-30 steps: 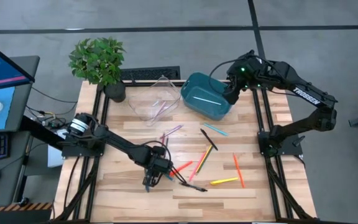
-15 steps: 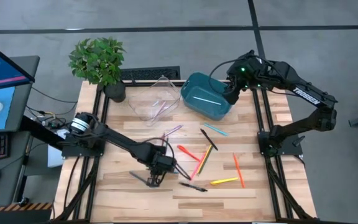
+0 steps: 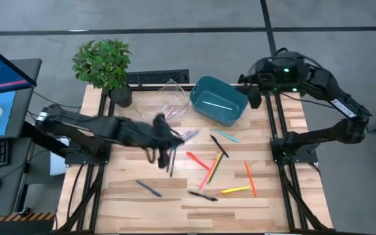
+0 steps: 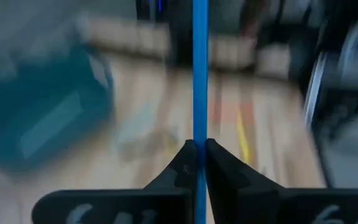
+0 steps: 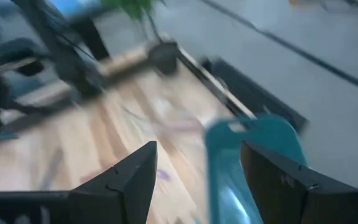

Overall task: Sort pens & pencils
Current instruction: Put the blue colored pencil into the blue bin

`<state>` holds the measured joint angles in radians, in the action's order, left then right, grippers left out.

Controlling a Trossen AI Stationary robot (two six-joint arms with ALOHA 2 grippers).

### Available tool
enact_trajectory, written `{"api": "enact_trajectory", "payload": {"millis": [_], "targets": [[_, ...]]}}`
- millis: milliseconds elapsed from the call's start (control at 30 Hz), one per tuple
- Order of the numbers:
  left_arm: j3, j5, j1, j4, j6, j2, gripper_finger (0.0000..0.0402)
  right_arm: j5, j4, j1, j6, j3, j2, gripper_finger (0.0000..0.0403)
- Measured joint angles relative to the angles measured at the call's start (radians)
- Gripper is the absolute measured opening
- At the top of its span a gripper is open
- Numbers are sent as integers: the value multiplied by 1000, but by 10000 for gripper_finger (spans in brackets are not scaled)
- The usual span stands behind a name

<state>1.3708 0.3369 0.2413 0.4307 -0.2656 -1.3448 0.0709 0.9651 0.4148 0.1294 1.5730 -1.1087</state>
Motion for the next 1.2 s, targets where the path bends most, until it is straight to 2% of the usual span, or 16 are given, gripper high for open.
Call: {"api": "enact_trajectory", "payload": {"millis": [167,267,500,633,1200], "targets": [[0,32,-39,-303,180,57,5,14,-141,-85,21,0,26,253],[0,-23,-73,-436,232,39,5,15,-222,-158,8,0,6,253],[-2,-151,-150,-647,246,-77,5,15,-428,-307,-48,0,-84,253],[-2,-184,-189,-689,245,-120,5,14,-488,-345,-75,0,-121,253],[-1,-228,-235,-728,237,-116,6,37,-596,-347,-112,-1,-188,247]]}}
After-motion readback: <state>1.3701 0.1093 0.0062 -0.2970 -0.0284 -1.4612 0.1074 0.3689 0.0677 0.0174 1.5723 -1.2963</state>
